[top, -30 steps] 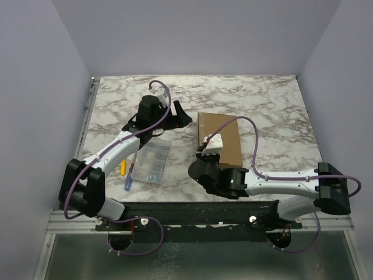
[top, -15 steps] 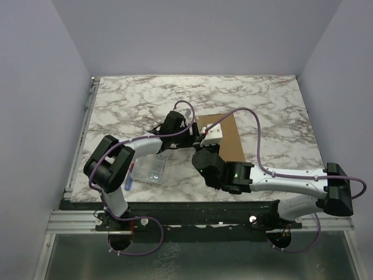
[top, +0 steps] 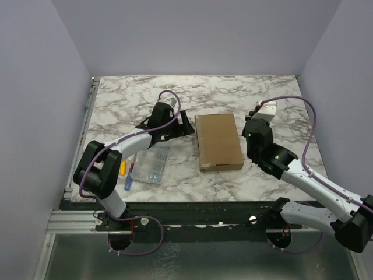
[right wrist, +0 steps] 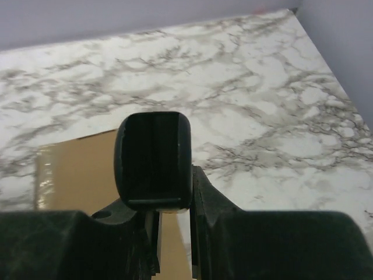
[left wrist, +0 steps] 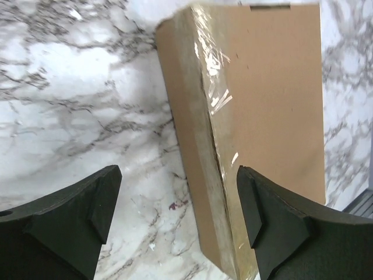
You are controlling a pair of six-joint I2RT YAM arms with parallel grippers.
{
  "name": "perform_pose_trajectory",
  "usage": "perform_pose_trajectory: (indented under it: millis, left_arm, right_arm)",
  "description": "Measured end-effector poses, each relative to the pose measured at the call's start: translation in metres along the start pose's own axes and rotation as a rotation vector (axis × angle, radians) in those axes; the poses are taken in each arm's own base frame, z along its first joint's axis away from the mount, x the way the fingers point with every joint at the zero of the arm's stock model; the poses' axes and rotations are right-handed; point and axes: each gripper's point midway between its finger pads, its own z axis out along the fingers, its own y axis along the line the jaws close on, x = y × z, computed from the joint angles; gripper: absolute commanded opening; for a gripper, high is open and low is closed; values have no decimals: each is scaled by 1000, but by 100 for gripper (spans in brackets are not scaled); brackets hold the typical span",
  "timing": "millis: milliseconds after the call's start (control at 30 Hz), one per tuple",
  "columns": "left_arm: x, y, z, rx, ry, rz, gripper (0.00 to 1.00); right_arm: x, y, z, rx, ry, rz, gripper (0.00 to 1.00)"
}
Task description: Unpack the express box
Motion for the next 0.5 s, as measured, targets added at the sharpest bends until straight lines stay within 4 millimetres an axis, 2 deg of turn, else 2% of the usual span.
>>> perform_pose_trajectory:
  millis: [100,167,267,333,367,500]
  left_arm:
    - [-16,8,1,-23,-40,-65,84]
    - [-21,12,9,-32,-55,-114,81]
    - [-20,17,28,-35,-43,-161,79]
    - [-16,17,49,-32,-16,-183,79]
    - [-15,15,57,-25,-6,-191,79]
    - [-14,-14,78,32,6,-161,78]
  right_arm:
    - [31,-28,31,45,86,-39,1]
    - [54,-35,42,43,148,-63,1]
    - [84,-25,46,-11,229,-90,0]
    - [104,-16,47,-54,282,-96,0]
    - [105,-16,46,-57,285,-95,0]
    - [124,-8,40,-111,338,-75,0]
